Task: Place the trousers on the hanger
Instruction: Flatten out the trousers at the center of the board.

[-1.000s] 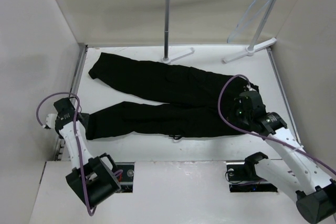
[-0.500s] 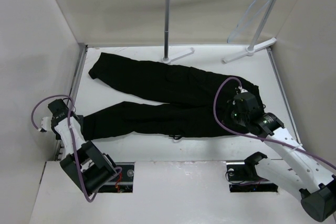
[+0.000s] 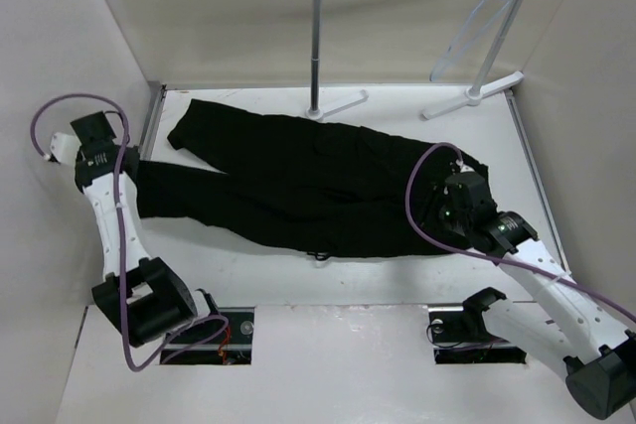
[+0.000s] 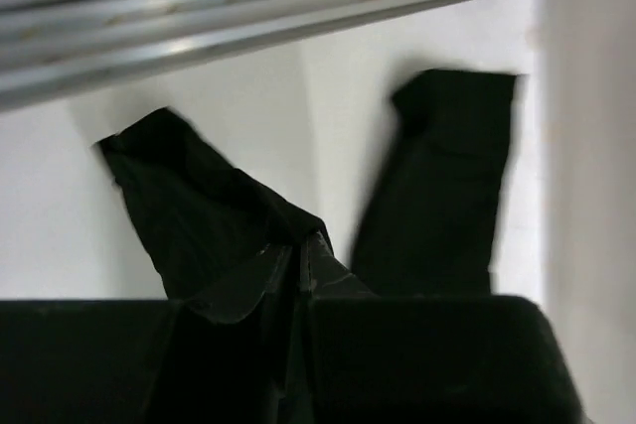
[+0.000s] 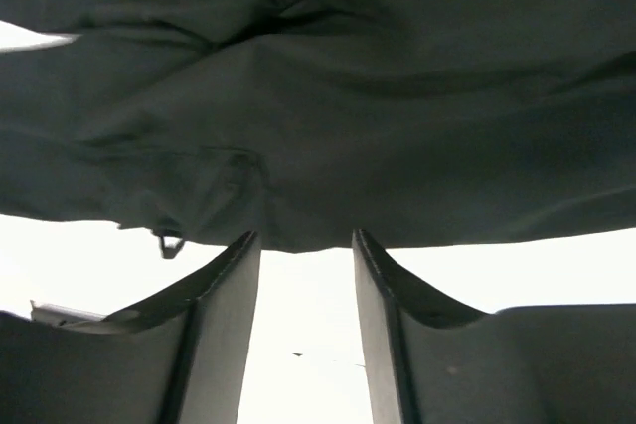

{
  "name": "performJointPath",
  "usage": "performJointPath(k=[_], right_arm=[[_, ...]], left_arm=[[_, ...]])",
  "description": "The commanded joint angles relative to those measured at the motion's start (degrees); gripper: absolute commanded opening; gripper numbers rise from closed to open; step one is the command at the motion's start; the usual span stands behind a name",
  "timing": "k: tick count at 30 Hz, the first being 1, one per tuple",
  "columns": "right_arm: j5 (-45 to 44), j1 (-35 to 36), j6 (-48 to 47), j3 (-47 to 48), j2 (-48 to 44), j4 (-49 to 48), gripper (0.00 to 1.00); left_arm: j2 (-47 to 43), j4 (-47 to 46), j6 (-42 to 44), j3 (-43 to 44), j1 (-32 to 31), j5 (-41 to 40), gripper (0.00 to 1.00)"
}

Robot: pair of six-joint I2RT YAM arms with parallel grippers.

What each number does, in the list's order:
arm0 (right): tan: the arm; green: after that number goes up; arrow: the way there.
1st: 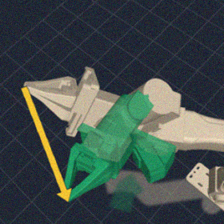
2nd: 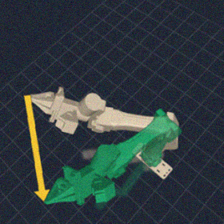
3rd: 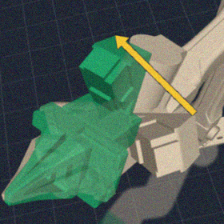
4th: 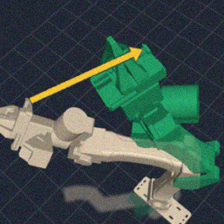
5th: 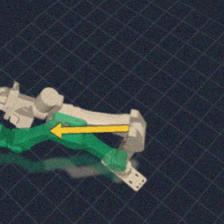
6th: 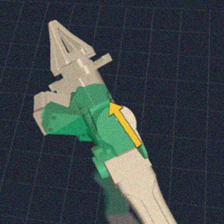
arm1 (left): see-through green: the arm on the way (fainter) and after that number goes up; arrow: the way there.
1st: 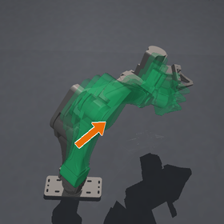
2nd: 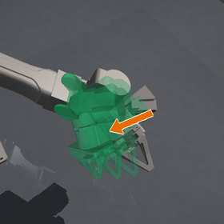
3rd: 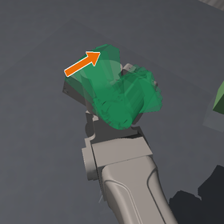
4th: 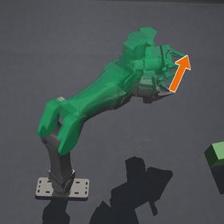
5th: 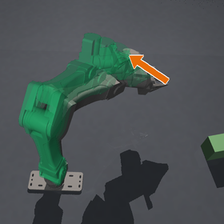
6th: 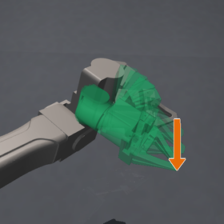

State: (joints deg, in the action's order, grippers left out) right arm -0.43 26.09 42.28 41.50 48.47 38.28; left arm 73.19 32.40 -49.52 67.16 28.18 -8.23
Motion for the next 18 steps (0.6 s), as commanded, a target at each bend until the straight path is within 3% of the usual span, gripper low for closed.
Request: performJointPath(k=[1, 6, 9, 11, 14, 15, 18], right_arm=[[-1.1, 0.1, 0.3, 0.0, -0.1, -3.8, 0.5], [-1.0, -0.5, 0.2, 1.0, 0.0, -4.2, 0.51], [-1.2, -0.1, 0.1, 1.7, 0.0, -4.0, 0.59], [-2.1, 0.3, 0.5, 1.0, -0.2, -3.8, 0.64], [-3.9, 0.3, 2.5, -1.3, -1.4, -3.5, 0.64], [-4.1, 0.1, 3.4, -2.7, -2.4, -3.6, 0.61], [-3.4, -3.2, 4.4, -5.5, -4.3, -3.6, 0.19]], left_arm=[[5.0, 3.0, 1.4, 5.7, -0.7, -3.1, 0.04], [16.5, 1.7, 2.0, 9.6, -4.0, -4.7, 0.14], [21.1, 0.7, 2.4, 13.3, -6.9, -6.0, 0.35], [21.0, -1.0, 3.5, 14.5, -8.2, -6.0, 0.49], [16.0, -1.8, 4.8, 12.3, -9.1, -7.0, 0.56], [13.1, -1.9, 5.0, 9.8, -9.1, -7.6, 0.57], [3.8, -2.0, 5.1, -0.2, -8.5, -9.6, 0.57]])
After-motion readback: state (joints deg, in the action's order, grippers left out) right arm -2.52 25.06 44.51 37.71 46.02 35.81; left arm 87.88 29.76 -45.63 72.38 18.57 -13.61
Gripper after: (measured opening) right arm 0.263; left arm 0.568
